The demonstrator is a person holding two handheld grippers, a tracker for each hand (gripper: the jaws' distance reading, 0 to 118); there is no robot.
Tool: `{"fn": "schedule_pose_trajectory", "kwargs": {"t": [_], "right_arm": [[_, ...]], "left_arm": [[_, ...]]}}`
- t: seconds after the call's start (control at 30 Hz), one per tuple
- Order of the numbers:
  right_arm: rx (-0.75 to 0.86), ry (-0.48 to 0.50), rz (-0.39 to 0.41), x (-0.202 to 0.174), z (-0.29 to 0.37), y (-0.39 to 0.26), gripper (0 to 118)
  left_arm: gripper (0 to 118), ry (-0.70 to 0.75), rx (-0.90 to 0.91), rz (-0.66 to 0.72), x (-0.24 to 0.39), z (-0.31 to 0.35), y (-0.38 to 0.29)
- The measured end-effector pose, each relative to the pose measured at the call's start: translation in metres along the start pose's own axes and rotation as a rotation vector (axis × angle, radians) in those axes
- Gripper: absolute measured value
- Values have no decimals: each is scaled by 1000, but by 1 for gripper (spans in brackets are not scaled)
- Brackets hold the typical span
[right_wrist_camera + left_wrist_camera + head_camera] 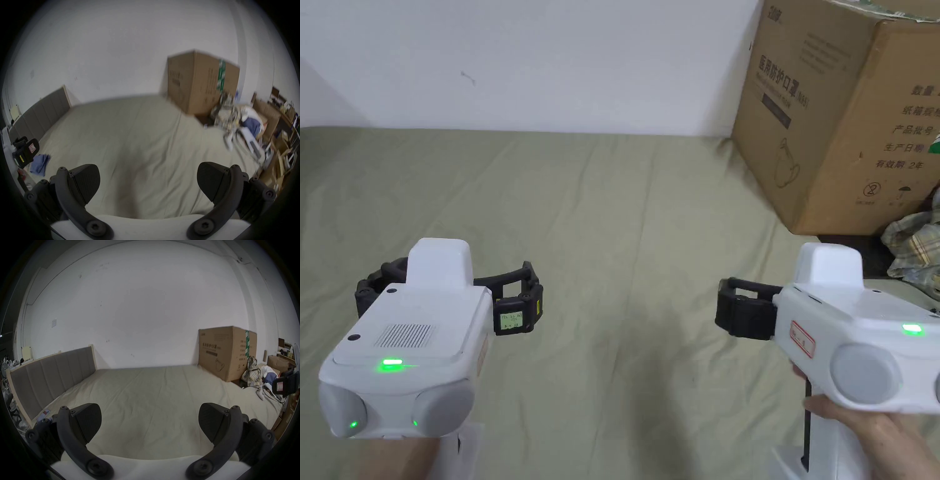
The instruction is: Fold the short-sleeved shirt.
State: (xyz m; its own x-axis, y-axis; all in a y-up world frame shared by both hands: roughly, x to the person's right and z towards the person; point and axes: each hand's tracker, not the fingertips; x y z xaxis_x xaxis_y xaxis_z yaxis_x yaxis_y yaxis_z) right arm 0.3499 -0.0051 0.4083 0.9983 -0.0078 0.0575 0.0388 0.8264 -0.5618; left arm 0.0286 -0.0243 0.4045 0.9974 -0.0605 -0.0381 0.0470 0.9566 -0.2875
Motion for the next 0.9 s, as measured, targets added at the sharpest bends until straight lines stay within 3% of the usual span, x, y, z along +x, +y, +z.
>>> {"fn": "schedule_pose_trajectory", "kwargs": {"t": [0.1, 0.23, 0.43, 0.53, 0.6, 0.63, 0.73, 0.9], "right_arm": [[-231, 49, -45, -6, -16, -13, 115], [-485, 92, 14, -27, -34, -45, 115], [-447, 90, -22, -39, -36, -70, 114], [-445, 112, -83, -34, -38, -66, 115], [-363, 115, -58, -33, -38, -63, 115], [-343, 92, -70, -34, -39, -63, 115], [-354, 15, -5, -33, -57, -60, 115], [-309, -83, -15, -13, -142, -64, 115]], "left_arm": [[118, -20, -109, 32, 5, -5, -14], [118, -43, -171, 48, 12, -7, -38], [118, -50, -208, 31, 15, -7, -56], [118, -36, -223, 30, 12, -13, -60], [118, -29, -236, 45, 7, -19, -63], [118, -29, -249, 55, 5, -24, -64], [118, -25, -317, 80, -1, -49, -71], [118, -6, -416, 171, -12, -135, -88]]}}
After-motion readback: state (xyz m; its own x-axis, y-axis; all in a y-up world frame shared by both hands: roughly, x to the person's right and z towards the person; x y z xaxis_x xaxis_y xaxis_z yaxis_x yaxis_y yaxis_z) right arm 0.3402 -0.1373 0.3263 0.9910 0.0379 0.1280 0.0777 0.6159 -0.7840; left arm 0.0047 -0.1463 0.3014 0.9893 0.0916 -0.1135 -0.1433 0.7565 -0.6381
